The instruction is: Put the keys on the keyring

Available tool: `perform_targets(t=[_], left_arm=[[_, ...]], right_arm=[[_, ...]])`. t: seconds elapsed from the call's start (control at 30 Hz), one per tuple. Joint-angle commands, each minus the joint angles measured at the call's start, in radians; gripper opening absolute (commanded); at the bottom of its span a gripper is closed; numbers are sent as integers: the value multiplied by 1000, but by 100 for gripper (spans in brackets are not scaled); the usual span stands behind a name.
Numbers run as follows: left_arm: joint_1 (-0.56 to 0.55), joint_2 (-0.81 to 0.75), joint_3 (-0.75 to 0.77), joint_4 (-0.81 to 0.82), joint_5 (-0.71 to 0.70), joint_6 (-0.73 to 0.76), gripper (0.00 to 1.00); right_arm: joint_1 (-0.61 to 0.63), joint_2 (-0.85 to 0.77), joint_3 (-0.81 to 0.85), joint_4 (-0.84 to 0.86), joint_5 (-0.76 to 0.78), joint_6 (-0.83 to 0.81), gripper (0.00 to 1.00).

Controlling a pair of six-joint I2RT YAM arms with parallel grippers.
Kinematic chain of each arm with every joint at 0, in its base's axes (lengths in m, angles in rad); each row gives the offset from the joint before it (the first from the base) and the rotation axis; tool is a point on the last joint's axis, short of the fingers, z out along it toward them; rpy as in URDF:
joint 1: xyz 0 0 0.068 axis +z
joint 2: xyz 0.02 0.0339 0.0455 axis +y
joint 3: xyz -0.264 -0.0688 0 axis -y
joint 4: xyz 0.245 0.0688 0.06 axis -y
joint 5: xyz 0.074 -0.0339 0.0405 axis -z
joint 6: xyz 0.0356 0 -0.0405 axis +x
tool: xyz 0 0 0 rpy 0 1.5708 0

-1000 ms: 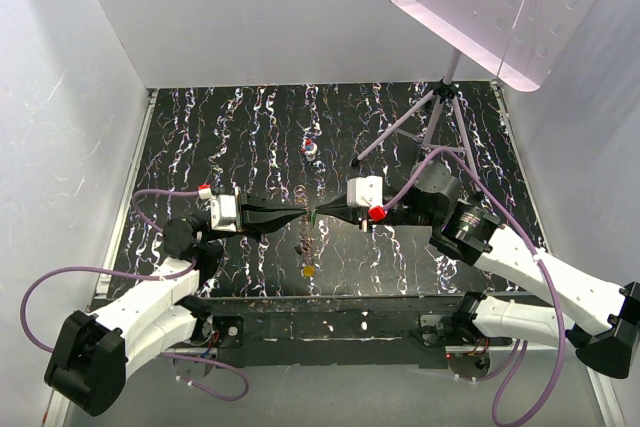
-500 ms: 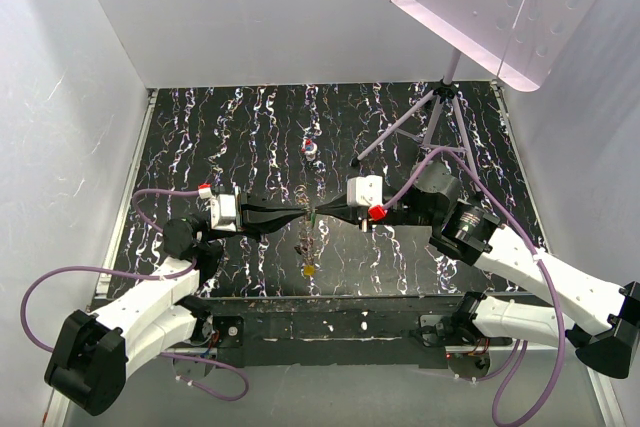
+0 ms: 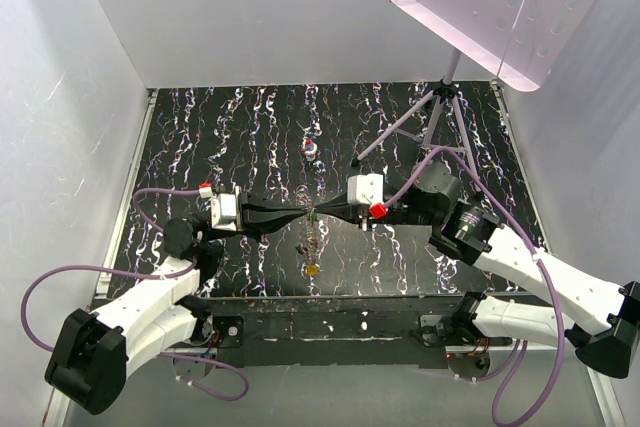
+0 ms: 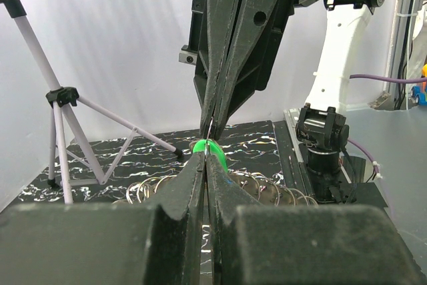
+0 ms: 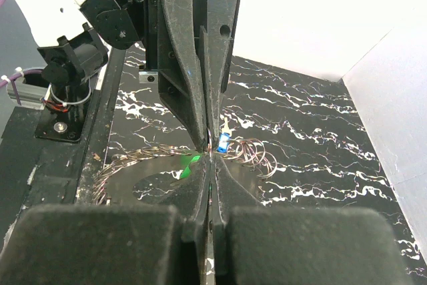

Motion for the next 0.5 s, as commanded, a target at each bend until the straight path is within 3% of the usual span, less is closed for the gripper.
perform_targets(t=[0.0,0.47], left_arm=[[7,-8,4,51,-18,0,0],[7,-19,-2,34,-36,20,0]], right_arm=[[5,2,4,54,-9,22,1],[5,-1,4,38,-18,30,1]])
